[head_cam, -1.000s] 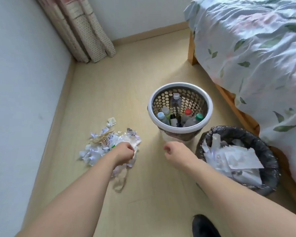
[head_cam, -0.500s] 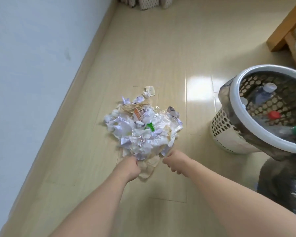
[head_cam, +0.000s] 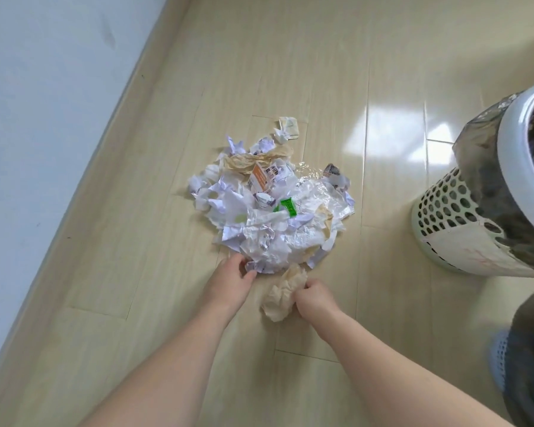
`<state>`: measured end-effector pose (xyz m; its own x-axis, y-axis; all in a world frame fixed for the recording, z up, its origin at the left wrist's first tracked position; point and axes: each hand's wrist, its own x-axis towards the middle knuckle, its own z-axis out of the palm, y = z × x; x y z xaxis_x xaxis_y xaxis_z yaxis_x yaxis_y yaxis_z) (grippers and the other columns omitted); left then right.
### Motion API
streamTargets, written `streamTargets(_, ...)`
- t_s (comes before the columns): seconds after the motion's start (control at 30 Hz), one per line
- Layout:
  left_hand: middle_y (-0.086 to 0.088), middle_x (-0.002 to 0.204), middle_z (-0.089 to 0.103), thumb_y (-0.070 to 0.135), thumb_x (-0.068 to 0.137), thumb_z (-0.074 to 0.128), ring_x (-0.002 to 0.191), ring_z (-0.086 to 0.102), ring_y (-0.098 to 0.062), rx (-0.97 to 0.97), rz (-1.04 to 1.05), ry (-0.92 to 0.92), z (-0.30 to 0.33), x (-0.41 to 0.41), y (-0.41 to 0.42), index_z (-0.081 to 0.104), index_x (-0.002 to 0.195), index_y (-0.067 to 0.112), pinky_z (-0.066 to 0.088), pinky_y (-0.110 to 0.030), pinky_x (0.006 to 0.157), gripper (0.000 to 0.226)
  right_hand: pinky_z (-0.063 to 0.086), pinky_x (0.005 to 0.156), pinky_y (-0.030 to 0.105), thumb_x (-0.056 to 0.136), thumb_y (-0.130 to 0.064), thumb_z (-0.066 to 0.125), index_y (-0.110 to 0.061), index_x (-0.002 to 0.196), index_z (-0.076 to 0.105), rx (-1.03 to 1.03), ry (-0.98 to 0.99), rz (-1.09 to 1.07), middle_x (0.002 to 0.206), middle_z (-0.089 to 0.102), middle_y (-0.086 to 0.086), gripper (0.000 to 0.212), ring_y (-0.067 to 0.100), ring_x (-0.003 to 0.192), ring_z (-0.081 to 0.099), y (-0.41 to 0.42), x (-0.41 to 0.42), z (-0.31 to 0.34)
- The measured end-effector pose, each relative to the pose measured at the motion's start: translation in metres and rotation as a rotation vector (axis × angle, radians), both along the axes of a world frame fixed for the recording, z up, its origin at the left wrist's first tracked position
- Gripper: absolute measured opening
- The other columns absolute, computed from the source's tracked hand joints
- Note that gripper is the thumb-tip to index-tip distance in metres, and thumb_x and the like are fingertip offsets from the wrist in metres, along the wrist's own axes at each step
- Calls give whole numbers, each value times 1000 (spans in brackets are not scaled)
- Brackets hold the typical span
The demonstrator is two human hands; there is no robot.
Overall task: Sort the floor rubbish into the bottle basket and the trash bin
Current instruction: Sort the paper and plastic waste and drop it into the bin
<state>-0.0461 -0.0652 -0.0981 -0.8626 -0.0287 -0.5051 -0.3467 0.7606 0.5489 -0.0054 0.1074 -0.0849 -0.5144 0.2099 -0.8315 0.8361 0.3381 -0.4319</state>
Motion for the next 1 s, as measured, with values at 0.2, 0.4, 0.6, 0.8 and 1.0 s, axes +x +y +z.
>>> streamTargets(0.2,9,96,57,48,83,61,86,59,-16,-40,-31,46,-6,2,13,51,98,32,51,-35,73,24,40,60,28,100,-41,31,-12,76,53,-40,-80,-87,74,59,7,43,23,65,54,21,7,14)
streamTargets(0.4,7,83,53,36,93,56,78,53,-19,-89,-59,43,-9,6,12,52,86,23,37,-30,61,15,37,63,31,88,-25,47,-13,72,48,-68,4,-111,63,55,3,20,21,59,51,37,17,13)
streamTargets(0.6,6,67,48,21,87,53,62,42,-16,-34,-153,-108,10,13,-16,41,69,20,33,-31,58,22,35,52,26,79,-11,56,-18,57,32,-48,29,-89,46,35,-3,34,18,43,38,45,12,36)
streamTargets(0.8,-3,74,52,16,81,47,61,36,-19,24,-219,-248,78,-20,-19,34,66,19,28,-29,57,21,31,52,26,75,-2,51,-16,65,38,49,156,13,58,42,1,22,19,56,38,45,-9,88)
streamTargets(1.0,0,67,41,14,76,50,66,39,-20,78,-262,-146,180,-35,9,34,62,21,35,-34,65,23,60,75,45,89,-20,48,-19,100,51,80,320,-9,94,67,13,12,30,86,68,65,-16,176)
